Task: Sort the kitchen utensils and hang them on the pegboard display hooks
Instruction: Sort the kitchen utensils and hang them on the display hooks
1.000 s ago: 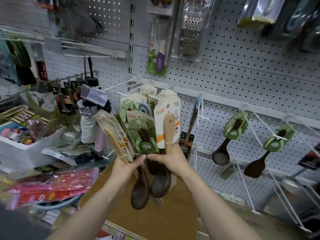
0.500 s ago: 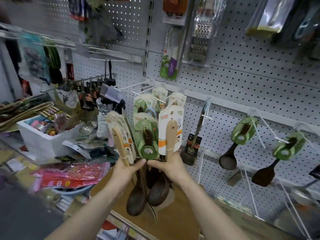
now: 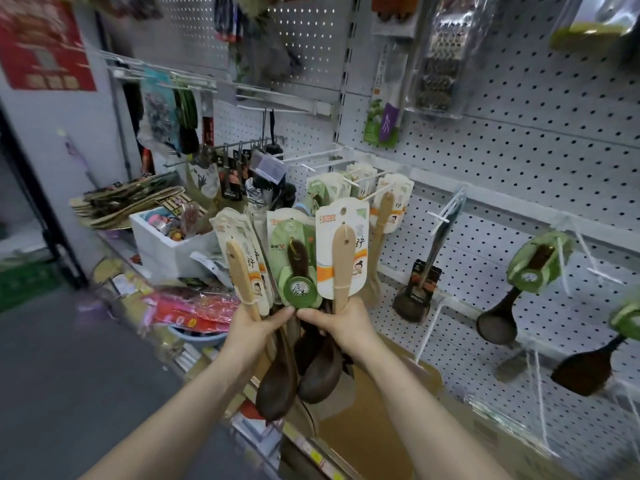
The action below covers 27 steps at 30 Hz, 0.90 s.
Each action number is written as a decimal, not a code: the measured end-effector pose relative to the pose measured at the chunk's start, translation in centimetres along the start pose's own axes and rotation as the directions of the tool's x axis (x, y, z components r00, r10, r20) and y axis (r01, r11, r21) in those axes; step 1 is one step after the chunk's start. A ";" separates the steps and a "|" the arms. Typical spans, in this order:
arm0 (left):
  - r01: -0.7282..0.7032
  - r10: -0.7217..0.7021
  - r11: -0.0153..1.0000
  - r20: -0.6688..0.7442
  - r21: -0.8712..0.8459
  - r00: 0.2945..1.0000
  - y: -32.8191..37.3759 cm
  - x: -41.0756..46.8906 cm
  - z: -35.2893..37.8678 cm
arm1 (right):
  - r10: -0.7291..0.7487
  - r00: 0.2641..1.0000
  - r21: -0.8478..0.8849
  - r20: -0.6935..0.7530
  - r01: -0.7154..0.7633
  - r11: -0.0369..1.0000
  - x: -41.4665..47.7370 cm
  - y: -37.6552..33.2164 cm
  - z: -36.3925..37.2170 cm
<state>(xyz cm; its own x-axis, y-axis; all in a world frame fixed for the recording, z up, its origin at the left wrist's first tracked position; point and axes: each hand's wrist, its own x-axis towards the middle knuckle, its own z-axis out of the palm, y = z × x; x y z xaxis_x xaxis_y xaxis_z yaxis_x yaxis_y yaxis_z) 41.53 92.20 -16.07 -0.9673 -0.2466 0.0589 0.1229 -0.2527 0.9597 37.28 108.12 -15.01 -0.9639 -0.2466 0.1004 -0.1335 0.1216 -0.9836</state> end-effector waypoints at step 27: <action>-0.030 0.038 0.999 -0.338 0.028 0.940 8.7 0.0 -30.0 | 0.046 0.930 -0.008 0.365 -0.046 0.999 5.6 -4.8 32.1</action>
<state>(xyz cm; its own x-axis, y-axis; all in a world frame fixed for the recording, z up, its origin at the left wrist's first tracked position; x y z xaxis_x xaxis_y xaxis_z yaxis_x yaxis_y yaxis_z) 49.28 61.92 -15.95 -0.8300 -0.5578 -0.0013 0.1453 -0.2185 0.9650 39.87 75.32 -14.53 -0.8183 -0.5747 -0.0065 -0.0906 0.1401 -0.9860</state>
